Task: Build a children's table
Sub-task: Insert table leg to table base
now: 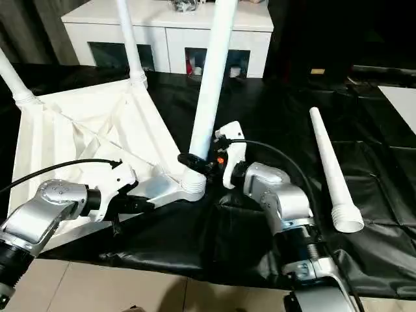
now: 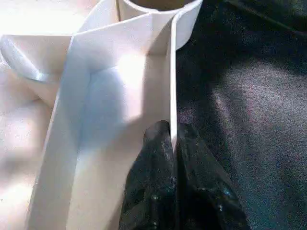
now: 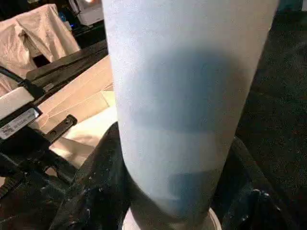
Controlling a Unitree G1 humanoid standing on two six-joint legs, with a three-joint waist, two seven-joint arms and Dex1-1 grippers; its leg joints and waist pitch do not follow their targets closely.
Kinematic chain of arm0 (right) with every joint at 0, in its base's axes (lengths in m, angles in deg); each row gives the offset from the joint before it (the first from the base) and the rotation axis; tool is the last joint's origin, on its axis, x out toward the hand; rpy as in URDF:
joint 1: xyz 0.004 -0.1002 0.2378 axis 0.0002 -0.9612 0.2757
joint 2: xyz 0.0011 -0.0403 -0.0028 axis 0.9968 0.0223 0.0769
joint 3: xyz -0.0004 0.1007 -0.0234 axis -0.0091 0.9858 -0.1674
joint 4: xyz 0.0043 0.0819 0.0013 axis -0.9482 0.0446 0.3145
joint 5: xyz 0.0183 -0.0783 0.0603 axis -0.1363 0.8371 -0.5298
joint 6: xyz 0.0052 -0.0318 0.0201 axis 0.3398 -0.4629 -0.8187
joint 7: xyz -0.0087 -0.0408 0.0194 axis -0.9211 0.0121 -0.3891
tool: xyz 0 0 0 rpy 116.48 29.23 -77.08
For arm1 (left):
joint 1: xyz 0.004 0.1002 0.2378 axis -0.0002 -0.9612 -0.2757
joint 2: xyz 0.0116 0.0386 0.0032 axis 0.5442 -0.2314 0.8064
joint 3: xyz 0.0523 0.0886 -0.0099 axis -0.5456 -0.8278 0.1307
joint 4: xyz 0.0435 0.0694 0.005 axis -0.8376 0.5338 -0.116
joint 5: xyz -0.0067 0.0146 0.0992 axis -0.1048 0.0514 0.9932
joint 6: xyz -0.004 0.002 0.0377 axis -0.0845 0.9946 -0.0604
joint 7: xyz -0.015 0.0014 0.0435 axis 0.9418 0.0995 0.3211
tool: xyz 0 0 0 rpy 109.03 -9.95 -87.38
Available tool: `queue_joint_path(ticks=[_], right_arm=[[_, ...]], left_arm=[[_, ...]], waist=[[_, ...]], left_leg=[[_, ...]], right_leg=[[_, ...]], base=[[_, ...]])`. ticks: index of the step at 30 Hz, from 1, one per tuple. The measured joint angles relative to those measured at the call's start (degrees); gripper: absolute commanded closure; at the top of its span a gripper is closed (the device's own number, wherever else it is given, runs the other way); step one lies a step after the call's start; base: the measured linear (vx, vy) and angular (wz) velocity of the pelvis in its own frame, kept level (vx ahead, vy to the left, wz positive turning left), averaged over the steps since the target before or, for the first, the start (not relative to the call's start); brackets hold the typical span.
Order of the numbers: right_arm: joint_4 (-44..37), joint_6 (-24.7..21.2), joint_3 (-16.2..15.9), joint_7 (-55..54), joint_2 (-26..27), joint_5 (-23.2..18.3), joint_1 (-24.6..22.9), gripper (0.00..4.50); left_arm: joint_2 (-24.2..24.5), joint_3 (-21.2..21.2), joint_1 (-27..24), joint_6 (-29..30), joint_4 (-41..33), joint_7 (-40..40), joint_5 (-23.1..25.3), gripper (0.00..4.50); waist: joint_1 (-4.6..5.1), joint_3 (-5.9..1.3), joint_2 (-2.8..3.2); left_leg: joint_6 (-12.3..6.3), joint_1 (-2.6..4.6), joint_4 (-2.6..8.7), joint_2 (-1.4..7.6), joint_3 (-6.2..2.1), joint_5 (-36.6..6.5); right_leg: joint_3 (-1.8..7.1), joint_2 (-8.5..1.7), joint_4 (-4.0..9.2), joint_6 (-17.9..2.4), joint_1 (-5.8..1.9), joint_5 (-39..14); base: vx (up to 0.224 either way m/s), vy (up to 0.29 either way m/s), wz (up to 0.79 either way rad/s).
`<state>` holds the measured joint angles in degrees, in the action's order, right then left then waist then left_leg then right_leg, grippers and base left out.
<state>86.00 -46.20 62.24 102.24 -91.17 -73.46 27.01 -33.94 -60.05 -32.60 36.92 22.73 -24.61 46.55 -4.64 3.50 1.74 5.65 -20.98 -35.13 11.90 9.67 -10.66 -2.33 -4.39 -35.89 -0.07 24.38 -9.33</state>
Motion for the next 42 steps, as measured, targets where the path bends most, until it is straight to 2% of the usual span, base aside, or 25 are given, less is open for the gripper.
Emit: queue_joint_path(ticks=[6,14,19,23,27,31,33,36,40,42], right_arm=[[4.1,3.8,1.8,-0.2,1.1,0.0,0.3,2.64],[6.2,8.1,2.4,0.0,2.2,-0.2,-0.8,2.64],[6.5,13.7,2.8,0.1,3.0,0.0,-3.3,2.64],[4.2,20.7,-1.1,0.0,1.7,4.4,-5.7,2.64],[0.9,24.2,-4.2,-0.7,0.0,8.9,-8.1,2.65],[-1.1,24.2,-5.9,-1.4,-0.9,11.1,-8.8,2.65],[-1.0,22.5,-6.5,-1.3,-1.1,11.4,-7.9,2.65],[1.1,20.1,-7.1,-0.6,-1.1,11.5,-4.9,2.65],[4.4,18.1,-8.2,1.5,-1.0,12.0,-1.3,2.65],[6.7,15.5,-8.9,3.4,-1.2,12.5,1.9,2.65]], left_arm=[[-0.1,0.0,0.0,-0.1,0.0,0.0,0.2,4.5],[-0.3,0.1,0.0,-0.4,0.0,-0.3,0.7,4.5],[-0.6,0.1,-0.1,-0.6,0.0,-0.9,1.1,4.5],[-0.8,0.1,-0.1,-0.6,0.1,-1.3,1.2,4.5],[-1.1,0.0,-0.2,-0.9,0.7,-1.2,1.2,4.5],[-1.2,0.0,-0.2,-1.3,1.3,-1.0,1.2,4.5],[-1.1,0.0,-0.2,-1.5,1.7,-0.8,1.2,4.5],[-1.0,0.1,-0.2,-1.5,2.1,-0.7,1.2,4.5],[-0.7,0.1,-0.2,-1.5,2.3,-0.8,1.3,4.5],[-0.5,0.2,-0.2,-1.5,2.3,-0.8,1.4,4.5]], waist=[[-0.01,0.0,0.0],[-0.09,0.0,0.0],[-0.09,-0.03,0.04],[-0.15,-0.06,0.08],[-0.12,-0.21,0.35],[-0.1,-0.32,0.48],[0.01,-0.38,0.5],[0.44,-0.41,0.47],[1.33,-0.46,0.36],[1.64,-0.55,0.21]], left_leg=[[0.0,0.0,0.0,0.0,0.0,0.0],[0.0,0.01,0.0,0.0,0.0,0.0],[0.0,0.03,0.01,0.0,-0.01,0.0],[0.0,0.06,0.01,-0.01,-0.02,0.0],[-0.01,0.19,0.08,-0.01,-0.03,0.0],[-0.01,0.47,0.45,-0.04,-0.04,0.0],[-0.01,0.61,0.6,-0.06,-0.03,0.0],[0.0,0.88,0.67,-0.06,-0.03,0.0],[0.0,0.91,0.69,-0.06,-0.11,0.0],[0.0,0.91,0.7,-0.06,-0.19,0.0]], right_leg=[[0.0,0.0,0.0,0.0,0.0,0.0],[0.0,0.0,0.0,0.0,-0.01,0.0],[0.01,-0.01,0.01,0.1,-0.04,0.0],[0.0,-0.01,0.03,0.3,-0.1,-0.2],[-0.02,0.0,0.23,0.3,-0.32,-0.2],[-0.04,0.01,0.58,0.3,-0.57,-0.2],[-0.03,0.01,0.67,0.3,-0.67,-0.2],[-0.05,0.01,0.67,0.3,-0.86,-0.2],[-0.08,0.01,0.76,0.3,-0.96,-0.2],[-0.08,0.01,0.8,0.3,-0.96,-0.2]], base=[[0.0,0.0,0.0],[0.0,0.0,0.0],[0.0,0.0,0.0],[0.0,0.0,0.0],[0.0,0.0,0.0],[0.0,0.0,0.0],[0.0,0.0,0.0],[0.0,0.0,0.0],[0.0,0.0,0.0],[0.0,0.0,0.0]])
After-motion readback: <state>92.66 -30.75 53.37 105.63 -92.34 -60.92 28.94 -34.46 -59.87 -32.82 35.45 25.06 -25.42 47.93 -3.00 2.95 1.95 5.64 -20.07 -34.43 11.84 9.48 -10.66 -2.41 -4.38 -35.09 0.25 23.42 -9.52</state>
